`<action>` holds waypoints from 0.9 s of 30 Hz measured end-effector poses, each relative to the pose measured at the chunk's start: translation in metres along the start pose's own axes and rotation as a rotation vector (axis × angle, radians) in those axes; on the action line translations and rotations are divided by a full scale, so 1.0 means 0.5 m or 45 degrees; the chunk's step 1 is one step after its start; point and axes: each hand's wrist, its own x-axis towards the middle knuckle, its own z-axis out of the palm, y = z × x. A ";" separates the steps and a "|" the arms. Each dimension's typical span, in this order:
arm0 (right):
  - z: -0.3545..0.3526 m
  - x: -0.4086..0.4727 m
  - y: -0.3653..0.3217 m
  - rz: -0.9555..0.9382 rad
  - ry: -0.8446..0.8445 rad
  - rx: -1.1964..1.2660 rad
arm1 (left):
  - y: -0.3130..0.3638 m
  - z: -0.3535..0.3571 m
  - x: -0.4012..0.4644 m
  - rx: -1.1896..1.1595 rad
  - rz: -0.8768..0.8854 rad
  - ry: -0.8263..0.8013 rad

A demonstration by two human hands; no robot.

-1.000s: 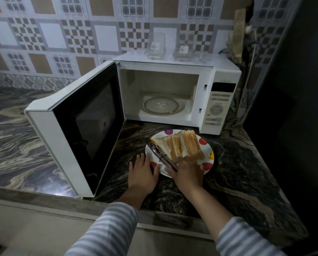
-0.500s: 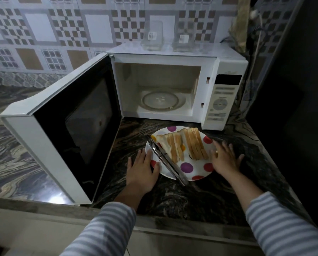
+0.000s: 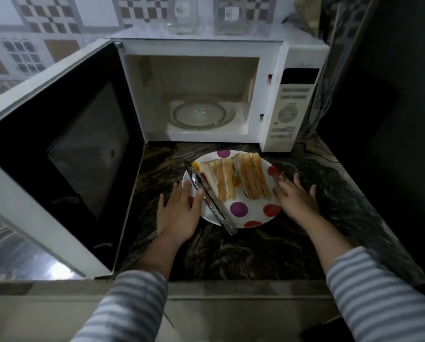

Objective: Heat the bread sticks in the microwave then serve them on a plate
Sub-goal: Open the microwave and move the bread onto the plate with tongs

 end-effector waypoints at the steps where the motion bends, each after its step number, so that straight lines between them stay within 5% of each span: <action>1: 0.000 -0.012 -0.003 0.025 0.016 0.067 | -0.002 0.001 0.004 -0.067 -0.006 0.005; 7: 0.024 -0.093 0.009 0.114 0.106 1.042 | 0.003 -0.010 -0.065 -1.001 -0.007 0.057; 13: -0.008 -0.226 0.015 0.183 -0.151 1.687 | 0.006 -0.020 -0.231 -1.278 -0.154 0.053; 19: -0.029 -0.439 0.052 0.136 -0.499 1.660 | -0.003 -0.026 -0.462 -1.310 -0.315 0.114; 27: 0.018 -0.669 0.069 0.152 -0.661 1.544 | -0.048 -0.038 -0.742 -1.242 -0.409 0.136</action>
